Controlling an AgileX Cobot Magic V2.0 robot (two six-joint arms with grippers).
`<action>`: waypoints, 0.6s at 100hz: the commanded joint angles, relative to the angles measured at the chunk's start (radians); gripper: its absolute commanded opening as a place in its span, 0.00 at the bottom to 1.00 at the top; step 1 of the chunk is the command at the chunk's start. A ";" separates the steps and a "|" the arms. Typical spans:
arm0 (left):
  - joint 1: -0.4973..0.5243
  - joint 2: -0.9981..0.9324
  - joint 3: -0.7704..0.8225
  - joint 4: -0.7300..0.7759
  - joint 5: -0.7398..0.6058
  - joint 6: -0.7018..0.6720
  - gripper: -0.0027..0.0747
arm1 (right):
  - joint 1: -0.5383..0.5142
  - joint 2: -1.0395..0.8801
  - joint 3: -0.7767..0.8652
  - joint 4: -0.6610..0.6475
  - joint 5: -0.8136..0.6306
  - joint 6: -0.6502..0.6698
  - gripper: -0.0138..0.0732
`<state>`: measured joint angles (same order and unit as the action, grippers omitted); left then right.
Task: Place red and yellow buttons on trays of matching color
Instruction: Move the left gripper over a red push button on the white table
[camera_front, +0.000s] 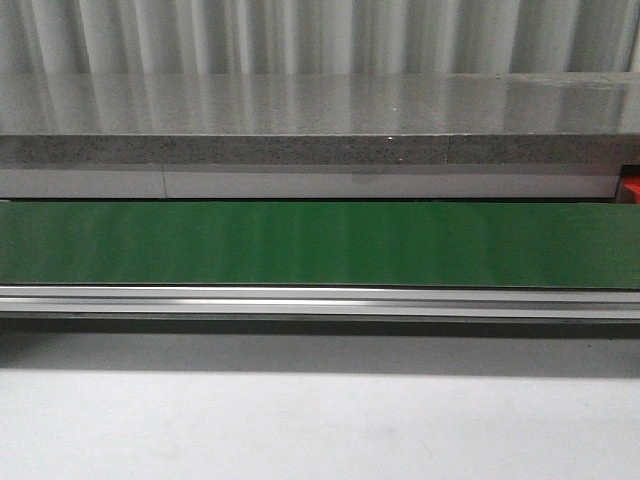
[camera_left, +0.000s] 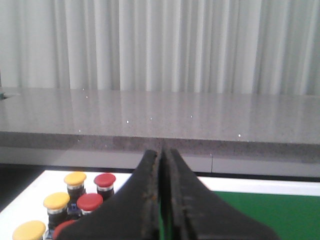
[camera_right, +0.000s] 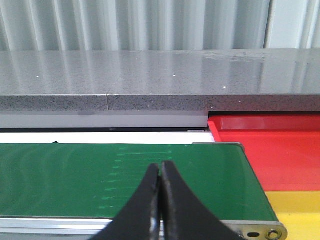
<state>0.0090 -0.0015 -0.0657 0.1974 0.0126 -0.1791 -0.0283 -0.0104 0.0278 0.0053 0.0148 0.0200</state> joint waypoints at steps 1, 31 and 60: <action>0.001 0.041 -0.139 -0.005 -0.007 -0.002 0.01 | -0.006 -0.014 -0.020 -0.005 -0.081 -0.002 0.08; 0.001 0.360 -0.612 -0.013 0.602 -0.002 0.01 | -0.006 -0.014 -0.020 -0.005 -0.081 -0.002 0.08; 0.001 0.489 -0.697 -0.032 0.666 -0.002 0.01 | -0.006 -0.014 -0.020 -0.005 -0.081 -0.002 0.08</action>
<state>0.0090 0.4578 -0.7277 0.1777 0.7302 -0.1791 -0.0283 -0.0104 0.0278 0.0000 0.0148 0.0200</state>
